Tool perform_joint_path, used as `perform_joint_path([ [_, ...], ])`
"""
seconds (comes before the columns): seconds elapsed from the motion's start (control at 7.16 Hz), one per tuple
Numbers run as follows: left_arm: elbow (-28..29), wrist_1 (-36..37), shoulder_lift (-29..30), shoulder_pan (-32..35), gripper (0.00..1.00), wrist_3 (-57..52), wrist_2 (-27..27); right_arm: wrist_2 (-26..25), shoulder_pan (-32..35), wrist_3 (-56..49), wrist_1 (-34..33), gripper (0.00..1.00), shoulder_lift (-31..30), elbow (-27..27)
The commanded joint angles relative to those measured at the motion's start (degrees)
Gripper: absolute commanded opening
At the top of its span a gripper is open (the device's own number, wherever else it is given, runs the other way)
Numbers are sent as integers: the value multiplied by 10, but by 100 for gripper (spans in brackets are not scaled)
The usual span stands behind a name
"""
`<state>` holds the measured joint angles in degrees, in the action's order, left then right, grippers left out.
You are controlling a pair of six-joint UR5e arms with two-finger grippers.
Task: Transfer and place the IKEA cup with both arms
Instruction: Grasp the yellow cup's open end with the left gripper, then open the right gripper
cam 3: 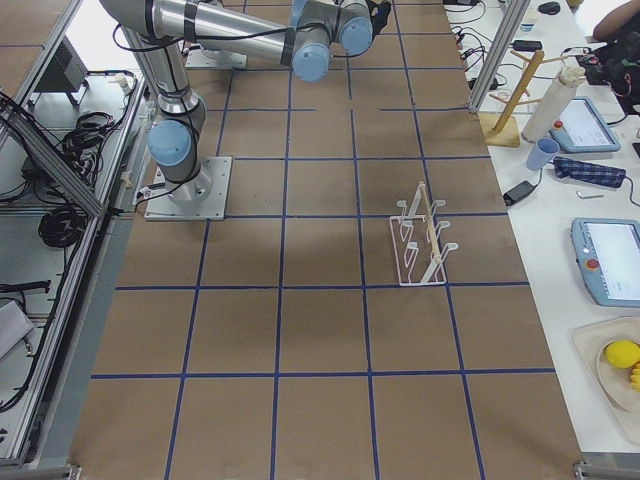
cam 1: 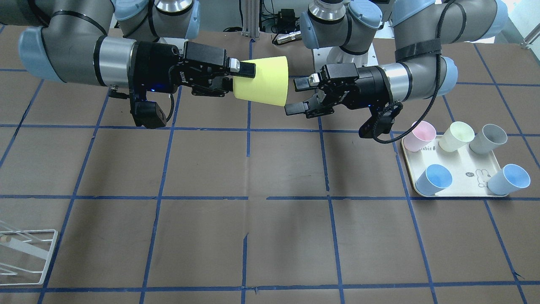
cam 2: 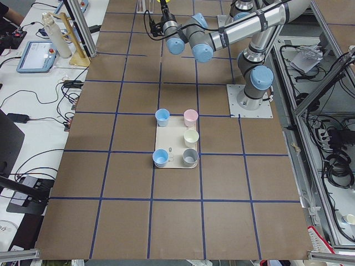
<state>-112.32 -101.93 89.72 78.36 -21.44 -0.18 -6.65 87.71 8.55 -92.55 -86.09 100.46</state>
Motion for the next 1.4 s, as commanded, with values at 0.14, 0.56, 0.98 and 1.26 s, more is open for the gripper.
perform_joint_path([
  [0.14, 3, 1, -9, 35, 94, 5, -24, -4, 8, 7, -2, 0, 0, 0],
  [0.56, 7, 2, -8, 35, 72, 4, -21, -3, 7, 10, -1, 0, 3, -3],
  [0.98, 4, 26, 2, 30, 59, 9, -18, -1, 1, 30, -5, 0, 3, -4],
  [1.26, 6, 26, -3, 30, 38, 10, -18, -6, 1, 31, -4, 0, 3, -3],
])
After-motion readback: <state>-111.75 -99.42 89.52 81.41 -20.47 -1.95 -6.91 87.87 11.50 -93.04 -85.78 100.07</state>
